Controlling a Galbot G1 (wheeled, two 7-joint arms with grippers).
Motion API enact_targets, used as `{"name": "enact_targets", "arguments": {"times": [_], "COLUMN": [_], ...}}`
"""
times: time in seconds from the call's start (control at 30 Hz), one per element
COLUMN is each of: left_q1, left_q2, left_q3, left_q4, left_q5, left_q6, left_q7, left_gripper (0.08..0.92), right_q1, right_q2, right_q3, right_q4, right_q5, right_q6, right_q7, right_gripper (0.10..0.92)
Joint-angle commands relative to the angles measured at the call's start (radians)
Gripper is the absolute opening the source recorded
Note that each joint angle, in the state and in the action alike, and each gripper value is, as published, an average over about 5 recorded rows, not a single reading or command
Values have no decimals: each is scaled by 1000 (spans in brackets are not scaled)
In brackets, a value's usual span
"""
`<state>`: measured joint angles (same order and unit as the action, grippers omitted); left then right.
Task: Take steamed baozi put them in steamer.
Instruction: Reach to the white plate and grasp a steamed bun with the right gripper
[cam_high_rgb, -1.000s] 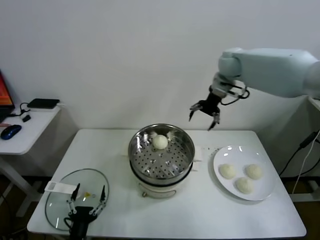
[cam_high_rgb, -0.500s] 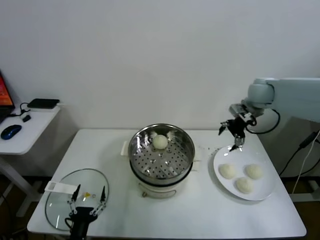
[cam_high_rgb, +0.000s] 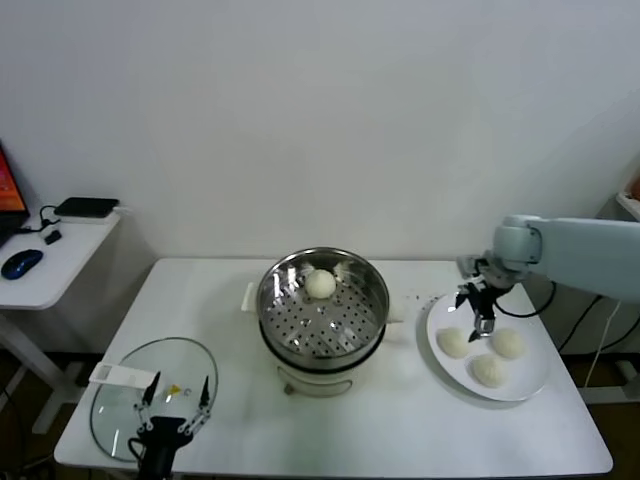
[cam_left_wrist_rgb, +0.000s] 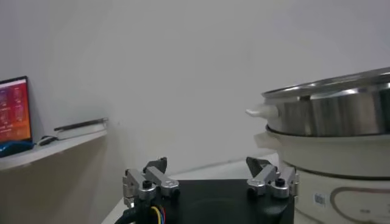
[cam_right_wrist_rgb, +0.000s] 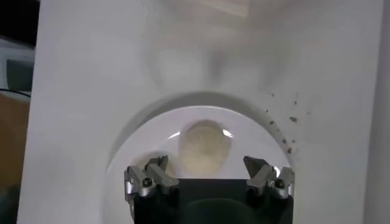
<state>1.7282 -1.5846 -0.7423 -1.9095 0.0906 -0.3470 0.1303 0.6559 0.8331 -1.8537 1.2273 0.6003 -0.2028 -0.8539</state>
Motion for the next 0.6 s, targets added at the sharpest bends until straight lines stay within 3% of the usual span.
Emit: {"name": "enact_targets", "arguments": {"times": [0.03,0.6], "left_q1": [-1,-8], "left_q2": [6,5], "left_q3": [-4,-4], "left_q4": [9,15], "left_q5": [2,3], "left_q6": [-2,-2], "left_q7": [0,0], "left_gripper": [823,823], "right_q1": [-180,-215], "right_q2": [-4,18], "right_q3": [133,183], "right_q4": [-80,-142], "right_q5": [-55,-93], "right_q6": [-54,-36], "right_q7": [24,11], "right_gripper": [823,823]}}
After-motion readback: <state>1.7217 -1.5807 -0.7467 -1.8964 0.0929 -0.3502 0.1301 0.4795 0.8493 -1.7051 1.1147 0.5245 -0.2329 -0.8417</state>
